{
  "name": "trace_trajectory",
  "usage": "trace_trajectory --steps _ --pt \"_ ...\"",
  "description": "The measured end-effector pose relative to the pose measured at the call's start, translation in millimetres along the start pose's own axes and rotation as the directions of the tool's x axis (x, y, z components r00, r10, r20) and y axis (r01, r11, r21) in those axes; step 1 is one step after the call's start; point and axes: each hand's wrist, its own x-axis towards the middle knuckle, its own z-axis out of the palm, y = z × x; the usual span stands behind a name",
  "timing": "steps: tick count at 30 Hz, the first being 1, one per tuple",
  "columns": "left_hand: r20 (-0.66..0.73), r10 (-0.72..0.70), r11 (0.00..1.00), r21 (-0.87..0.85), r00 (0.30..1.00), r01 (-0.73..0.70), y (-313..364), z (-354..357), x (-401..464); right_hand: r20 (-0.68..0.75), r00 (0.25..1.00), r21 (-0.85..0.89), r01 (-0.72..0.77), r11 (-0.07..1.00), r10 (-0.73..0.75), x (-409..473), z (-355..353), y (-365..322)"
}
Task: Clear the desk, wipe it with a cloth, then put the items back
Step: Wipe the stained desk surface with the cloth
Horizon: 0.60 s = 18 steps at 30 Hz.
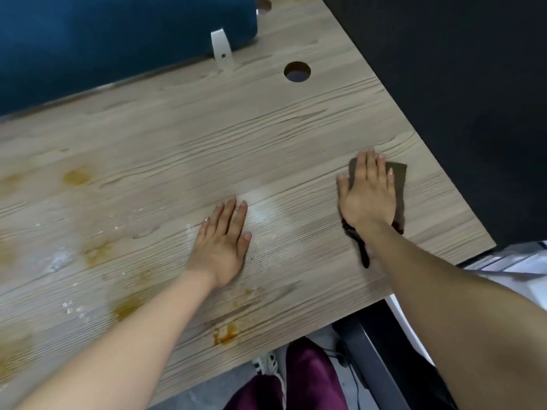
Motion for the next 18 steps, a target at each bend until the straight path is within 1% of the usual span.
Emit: trace_trajectory --steps 1,3,4,6,7,9,10,11,12,13,14,15,16,17,18 --pt "0.002 -0.002 1.000 0.002 1.000 0.002 0.0 -0.7 -0.4 -0.002 0.999 -0.017 0.055 0.998 -0.055 -7.2 2.2 -14.8" --pt "0.009 0.000 1.000 0.002 1.000 0.000 0.5 -2.1 -1.2 -0.002 0.974 -0.025 0.225 0.974 -0.225 -26.4 9.3 -49.9" --pt "0.014 -0.001 1.000 0.000 1.000 0.001 0.7 -3.0 -1.5 0.005 0.949 -0.013 0.317 0.948 -0.317 -37.4 15.0 -68.7" --pt "0.032 0.000 1.000 -0.007 0.999 0.000 1.8 -4.6 -1.4 0.035 0.890 0.018 0.454 0.891 -0.454 -56.9 23.9 -97.5" --pt "0.044 0.000 1.000 -0.010 0.999 0.001 2.0 -5.2 -1.3 0.057 0.858 0.030 0.509 0.860 -0.510 -61.8 24.4 -102.2" --pt "0.058 0.002 1.000 -0.014 0.998 -0.001 1.7 -5.8 -0.2 0.081 0.798 0.026 0.597 0.802 -0.597 -57.2 19.3 -88.5" --pt "0.058 -0.002 1.000 -0.016 0.998 0.003 1.4 -5.6 0.2 0.075 0.796 -0.002 0.602 0.799 -0.600 -50.0 16.0 -74.9" --pt "0.056 -0.005 1.000 -0.015 0.998 0.006 0.7 -5.3 0.4 0.054 0.831 -0.031 0.556 0.831 -0.554 -40.7 12.6 -59.2" --pt "0.055 -0.004 1.000 -0.013 0.998 0.005 0.2 -4.7 0.7 0.020 0.892 -0.043 0.453 0.891 -0.452 -30.4 8.9 -42.7" --pt "0.050 -0.003 1.000 -0.011 0.999 0.004 -0.3 -3.7 0.9 -0.012 0.948 -0.028 0.318 0.948 -0.319 -20.7 6.3 -28.4" --pt "0.046 -0.003 1.000 -0.013 0.999 0.004 -0.7 -3.3 0.7 -0.026 0.979 0.001 0.200 0.980 -0.200 -14.9 5.4 -19.5" --pt "0.040 -0.005 1.000 -0.017 0.999 0.005 -1.1 -3.1 0.5 -0.036 0.992 0.017 0.122 0.992 -0.121 -12.6 7.0 -19.0" --pt "0.035 -0.005 1.000 -0.022 0.999 0.005 -1.1 -2.8 0.2 -0.059 0.994 0.020 0.088 0.996 -0.087 -14.1 10.4 -26.6" --pt "0.030 -0.003 1.000 -0.027 1.000 0.004 -0.4 -2.2 0.2 -0.082 0.992 0.014 0.101 0.995 -0.099 -18.5 14.4 -39.9" --pt "0.029 -0.002 1.000 -0.031 1.000 0.002 0.1 -2.3 0.1 -0.094 0.985 0.022 0.150 0.988 -0.148 -25.3 18.6 -56.9"
